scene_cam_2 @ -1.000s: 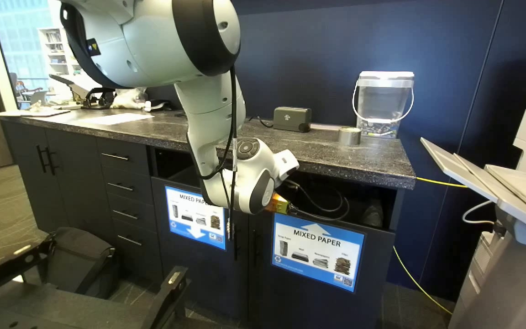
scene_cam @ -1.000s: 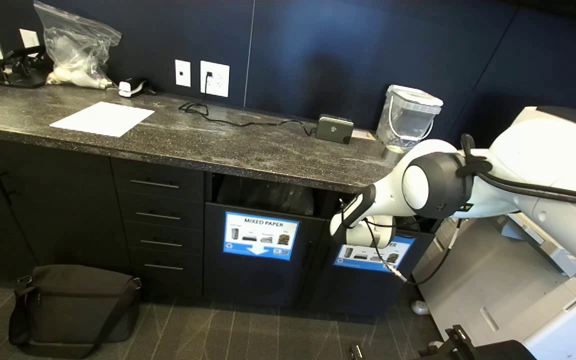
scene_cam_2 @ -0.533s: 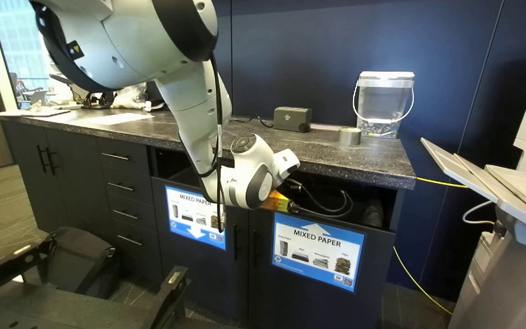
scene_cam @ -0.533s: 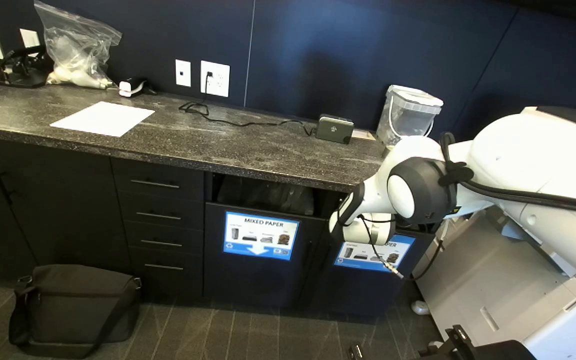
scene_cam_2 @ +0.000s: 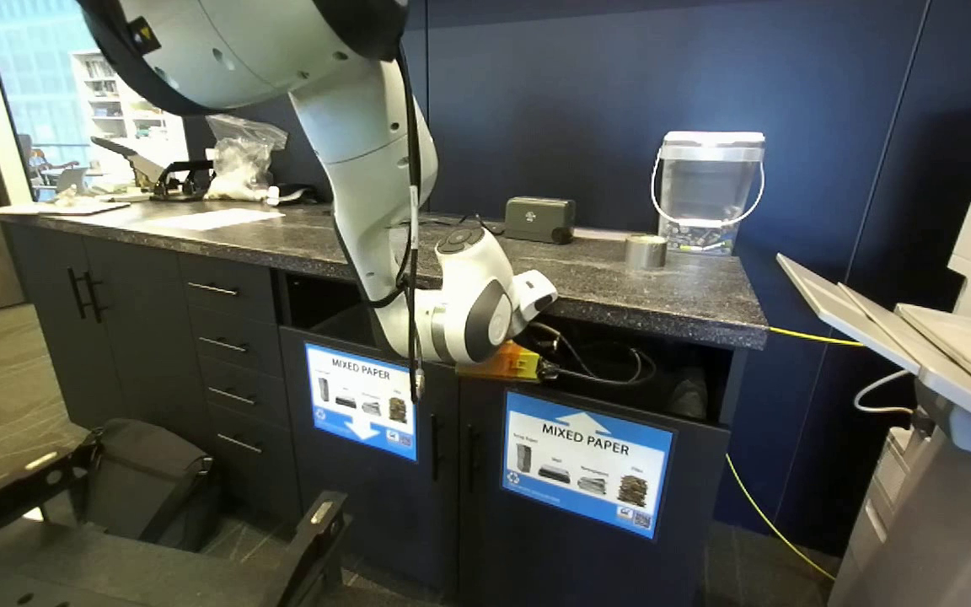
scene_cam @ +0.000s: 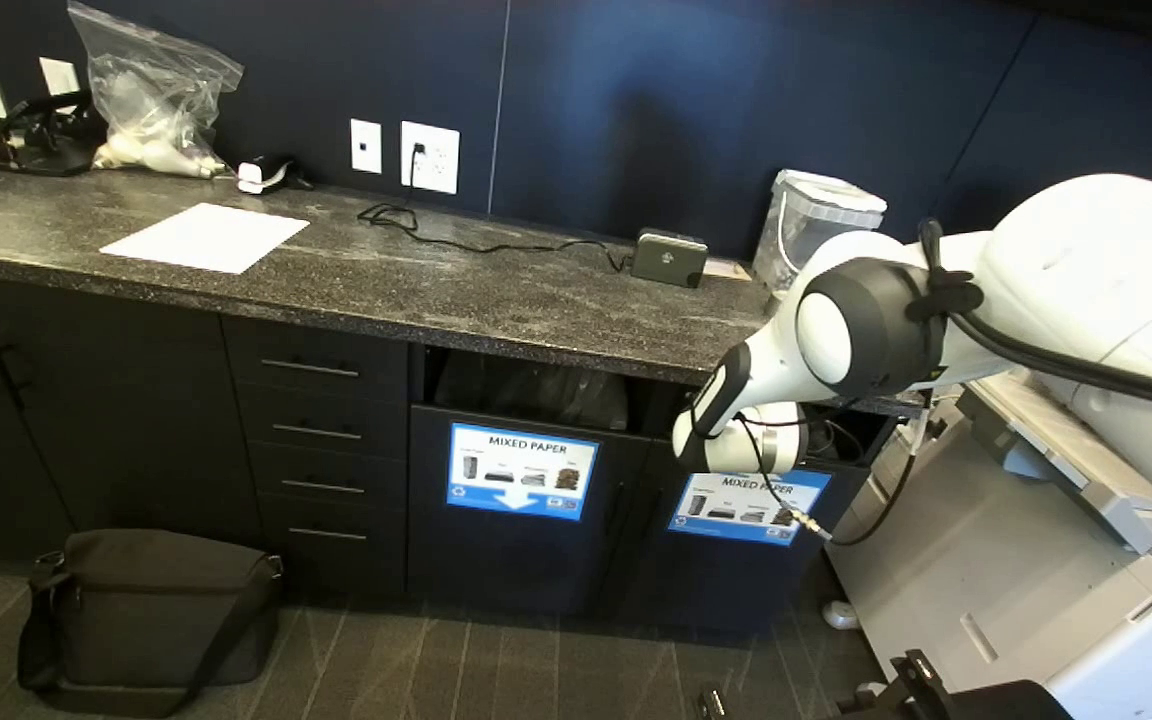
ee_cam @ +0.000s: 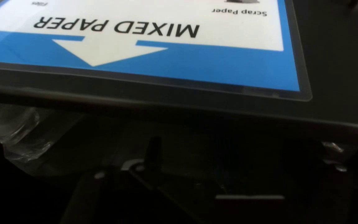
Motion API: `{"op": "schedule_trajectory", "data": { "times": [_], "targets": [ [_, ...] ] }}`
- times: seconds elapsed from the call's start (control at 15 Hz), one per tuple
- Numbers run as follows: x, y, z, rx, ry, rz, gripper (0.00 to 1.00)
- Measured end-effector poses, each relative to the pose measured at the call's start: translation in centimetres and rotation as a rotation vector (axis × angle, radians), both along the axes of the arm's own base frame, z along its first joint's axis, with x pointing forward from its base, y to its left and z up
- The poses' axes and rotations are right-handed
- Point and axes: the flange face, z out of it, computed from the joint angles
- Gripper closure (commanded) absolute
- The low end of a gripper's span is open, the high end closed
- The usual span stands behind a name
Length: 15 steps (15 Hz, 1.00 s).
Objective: Throw the paper on the table in the bin on the right
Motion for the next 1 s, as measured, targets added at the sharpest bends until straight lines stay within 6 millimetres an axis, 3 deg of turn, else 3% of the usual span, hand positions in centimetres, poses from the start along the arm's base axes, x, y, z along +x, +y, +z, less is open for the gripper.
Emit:
{"op": "schedule_trajectory", "data": {
  "times": [0.33,0.67,1.0],
  "targets": [
    [-0.4,-0.3,0.8,0.046,0.099,0.046,0.00],
    [-1.5,-0.7,2.2,0.095,0.030,0.105,0.00],
    [-2.7,-1.0,5.9,0.118,-0.063,0.141,0.00]
  ]
}}
